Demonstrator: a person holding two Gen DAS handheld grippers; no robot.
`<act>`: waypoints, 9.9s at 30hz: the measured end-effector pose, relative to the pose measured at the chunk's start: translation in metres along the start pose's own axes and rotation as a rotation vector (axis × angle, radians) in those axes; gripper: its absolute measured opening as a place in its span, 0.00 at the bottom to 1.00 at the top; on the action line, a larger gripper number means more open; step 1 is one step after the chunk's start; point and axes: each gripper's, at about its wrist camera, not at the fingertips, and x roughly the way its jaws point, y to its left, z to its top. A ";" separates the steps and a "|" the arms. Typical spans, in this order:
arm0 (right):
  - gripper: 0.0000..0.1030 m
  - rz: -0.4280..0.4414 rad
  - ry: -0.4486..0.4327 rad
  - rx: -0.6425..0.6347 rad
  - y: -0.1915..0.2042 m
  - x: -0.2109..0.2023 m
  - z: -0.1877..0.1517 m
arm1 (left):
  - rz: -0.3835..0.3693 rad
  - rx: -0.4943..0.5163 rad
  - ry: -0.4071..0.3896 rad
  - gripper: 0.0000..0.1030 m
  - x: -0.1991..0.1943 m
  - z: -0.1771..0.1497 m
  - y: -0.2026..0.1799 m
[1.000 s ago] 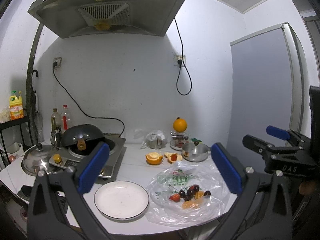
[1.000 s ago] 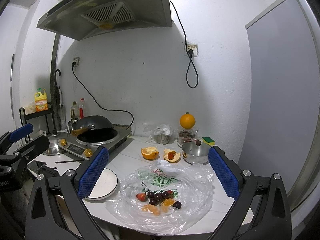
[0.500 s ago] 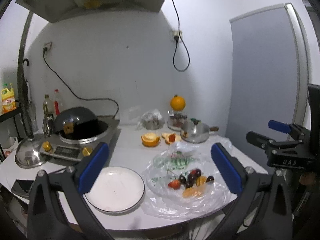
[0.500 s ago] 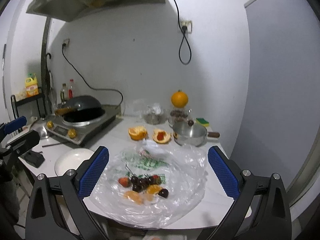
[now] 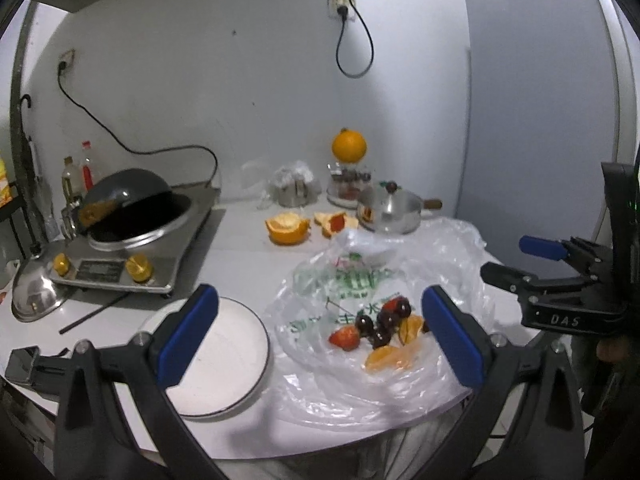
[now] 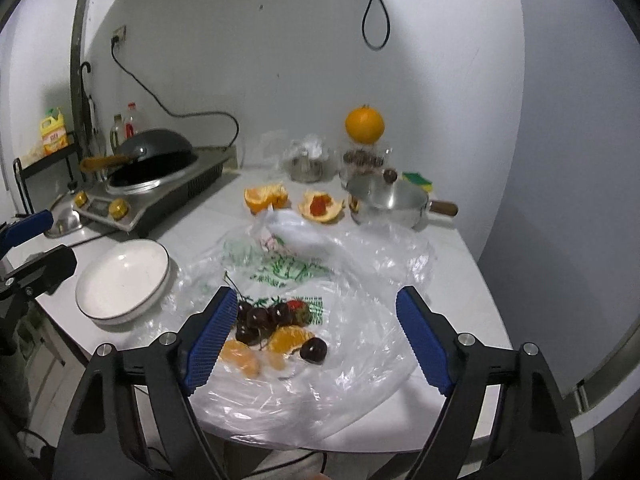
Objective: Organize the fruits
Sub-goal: 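Move both grippers down toward the fruit on the plastic bag, then grasp an orange segment with the left gripper while the right gripper grasps a dark cherry, then carry the orange segment with the left gripper while the right carries the cherry to the white plate, then open the left gripper over the plate while the right gripper releases the cherry beside it, then move both grippers back to the fruit on the plastic bag, then grasp a strawberry with the left gripper while the right gripper grasps another dark cherry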
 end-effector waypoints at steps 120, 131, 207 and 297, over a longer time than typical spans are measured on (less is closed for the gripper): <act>0.31 0.204 0.102 -0.193 0.035 0.078 0.002 | -0.127 -0.049 0.143 0.19 0.065 -0.036 0.052; 0.31 0.138 -0.009 -0.228 0.065 0.074 0.033 | -0.074 -0.101 0.122 0.19 0.054 -0.040 0.092; 0.45 0.371 0.176 -0.307 0.186 0.134 0.012 | 0.008 -0.180 0.249 0.33 0.062 -0.079 0.150; 0.29 0.323 0.155 -0.080 0.006 0.131 -0.026 | -0.099 0.393 0.293 0.52 0.154 -0.056 -0.032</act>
